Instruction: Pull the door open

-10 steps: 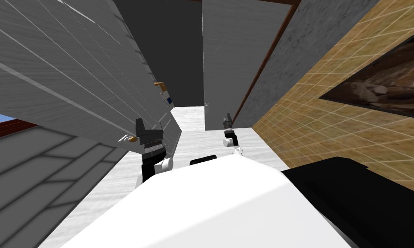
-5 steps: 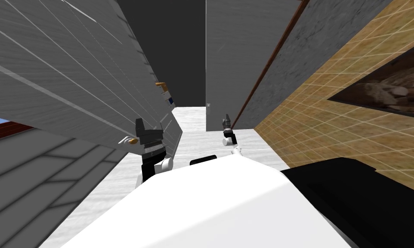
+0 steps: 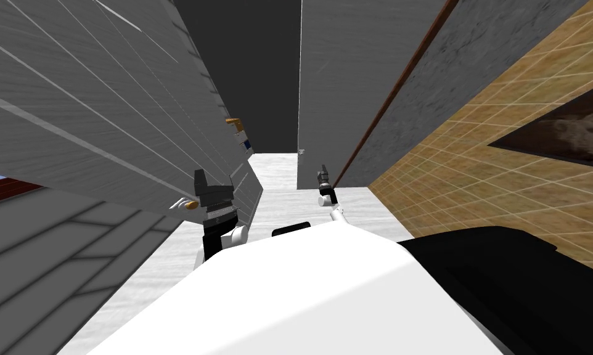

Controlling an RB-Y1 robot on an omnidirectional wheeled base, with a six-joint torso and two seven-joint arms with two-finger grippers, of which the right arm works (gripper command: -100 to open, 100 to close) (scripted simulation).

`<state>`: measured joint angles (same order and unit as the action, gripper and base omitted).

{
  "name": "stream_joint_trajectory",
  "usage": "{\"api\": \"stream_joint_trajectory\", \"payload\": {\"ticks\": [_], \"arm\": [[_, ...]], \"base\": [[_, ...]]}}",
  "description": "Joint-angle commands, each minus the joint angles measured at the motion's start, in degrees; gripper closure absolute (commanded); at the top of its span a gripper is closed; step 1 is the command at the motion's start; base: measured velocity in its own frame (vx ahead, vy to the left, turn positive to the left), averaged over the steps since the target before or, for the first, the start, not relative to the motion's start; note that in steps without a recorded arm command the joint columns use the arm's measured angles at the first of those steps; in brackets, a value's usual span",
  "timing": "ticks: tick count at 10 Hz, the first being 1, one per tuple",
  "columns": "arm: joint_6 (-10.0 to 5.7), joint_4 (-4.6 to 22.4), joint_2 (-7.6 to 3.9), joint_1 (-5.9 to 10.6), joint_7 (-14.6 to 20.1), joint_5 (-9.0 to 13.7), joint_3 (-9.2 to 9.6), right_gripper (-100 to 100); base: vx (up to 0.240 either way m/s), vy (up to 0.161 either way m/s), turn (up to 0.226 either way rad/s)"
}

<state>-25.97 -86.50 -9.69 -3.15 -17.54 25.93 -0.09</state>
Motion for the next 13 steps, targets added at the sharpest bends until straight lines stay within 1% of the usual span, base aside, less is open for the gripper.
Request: {"api": "stream_joint_trajectory", "payload": {"ticks": [1, 3, 4, 11, 13], "arm": [[-0.17, 2.7, -0.37, 1.22, -0.7, 1.5, 0.37, -100], [-0.20, 6.1, -1.10, 3.02, -1.3, 3.4, 0.63, -100], [-0.20, 6.1, -1.10, 3.02, -1.3, 3.4, 0.63, -100], [-0.28, 17.4, -3.46, 9.06, -3.5, 9.9, 1.48, -100], [-0.30, 20.3, -4.03, 10.58, -4.0, 11.5, 1.69, -100]], "base": [[0.111, 0.038, 0.058], [0.102, 0.022, 0.051], [0.066, 0.014, 0.014], [0.094, 0.016, 0.049], [0.103, 0.007, 0.044]]}}
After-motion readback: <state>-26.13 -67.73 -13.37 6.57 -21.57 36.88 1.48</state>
